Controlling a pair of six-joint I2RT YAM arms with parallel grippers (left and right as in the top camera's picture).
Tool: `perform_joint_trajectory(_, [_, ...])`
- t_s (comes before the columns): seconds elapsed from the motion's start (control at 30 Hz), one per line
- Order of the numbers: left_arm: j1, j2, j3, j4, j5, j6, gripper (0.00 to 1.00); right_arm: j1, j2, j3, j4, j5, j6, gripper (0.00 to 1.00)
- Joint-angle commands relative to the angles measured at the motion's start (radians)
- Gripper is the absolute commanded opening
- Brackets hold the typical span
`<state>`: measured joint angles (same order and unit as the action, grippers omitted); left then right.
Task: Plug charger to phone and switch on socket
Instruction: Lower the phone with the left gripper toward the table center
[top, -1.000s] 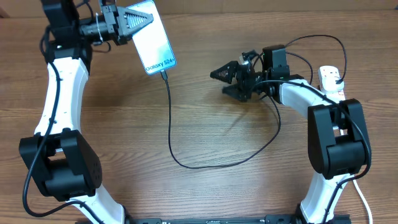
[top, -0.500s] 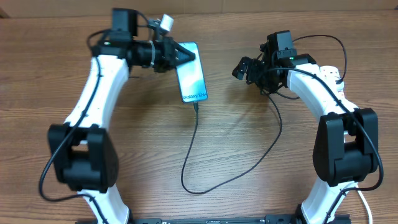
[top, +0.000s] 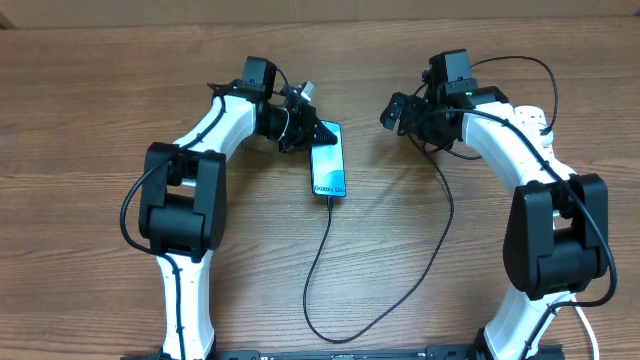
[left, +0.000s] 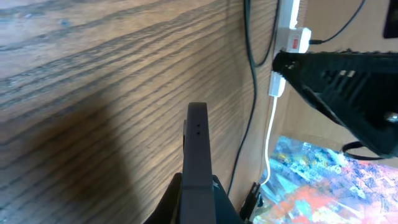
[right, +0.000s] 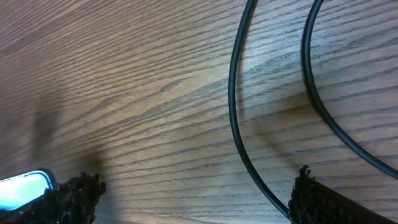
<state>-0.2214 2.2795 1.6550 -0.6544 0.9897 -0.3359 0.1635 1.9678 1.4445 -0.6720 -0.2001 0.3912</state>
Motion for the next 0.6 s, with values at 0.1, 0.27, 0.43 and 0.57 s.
perform_joint_trajectory(0.1, [-0.009,-0.003,0.009,0.005,-0.093,0.014,0.04,-0.005,-0.029,0.026,0.004,0.02,-0.006,1.0])
perform_joint_trajectory(0.27, [-0.024,-0.002,0.009,0.006,-0.164,-0.018,0.04,-0.005,-0.029,0.026,0.003,0.02,-0.006,1.0])
perform_joint_trajectory(0.43, [-0.034,-0.002,0.009,0.024,-0.189,-0.039,0.04,-0.005,-0.029,0.026,-0.003,0.02,-0.003,1.0])
perform_joint_trajectory(0.57, [-0.035,-0.002,0.009,0.03,-0.198,-0.056,0.04,-0.005,-0.029,0.026,-0.006,0.02,-0.003,1.0])
